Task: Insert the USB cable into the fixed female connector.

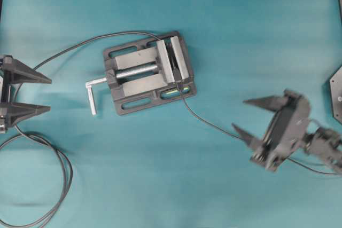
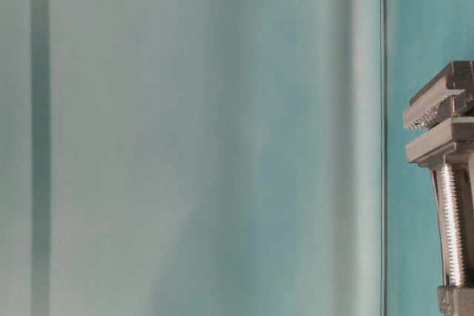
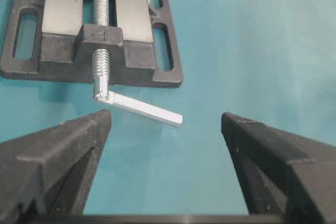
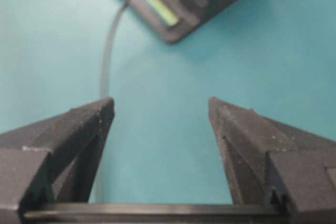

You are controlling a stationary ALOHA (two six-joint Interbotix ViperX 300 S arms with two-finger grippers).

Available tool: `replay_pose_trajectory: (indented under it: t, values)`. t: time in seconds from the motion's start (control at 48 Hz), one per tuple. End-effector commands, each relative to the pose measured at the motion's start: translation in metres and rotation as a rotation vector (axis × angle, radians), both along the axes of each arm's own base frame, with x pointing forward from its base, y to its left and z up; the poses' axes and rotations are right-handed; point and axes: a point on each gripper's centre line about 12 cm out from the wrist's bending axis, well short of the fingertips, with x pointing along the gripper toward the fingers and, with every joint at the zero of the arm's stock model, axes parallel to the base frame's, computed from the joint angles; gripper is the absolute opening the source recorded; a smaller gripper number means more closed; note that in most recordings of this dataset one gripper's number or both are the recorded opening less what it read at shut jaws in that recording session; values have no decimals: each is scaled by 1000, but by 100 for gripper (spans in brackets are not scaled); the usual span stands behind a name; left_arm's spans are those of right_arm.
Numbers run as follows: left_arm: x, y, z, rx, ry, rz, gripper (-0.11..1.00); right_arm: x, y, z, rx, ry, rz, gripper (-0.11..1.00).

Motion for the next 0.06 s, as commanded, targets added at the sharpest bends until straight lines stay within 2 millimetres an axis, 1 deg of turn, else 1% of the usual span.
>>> replay_pose_trajectory:
  t: [0.0, 0.042]
  values:
    - [3, 0, 5, -4, -12, 0, 100, -14, -19, 8, 23, -72, 23, 78]
    - [3, 0, 5, -4, -12, 0, 100, -22, -30, 6, 33, -87, 32, 78]
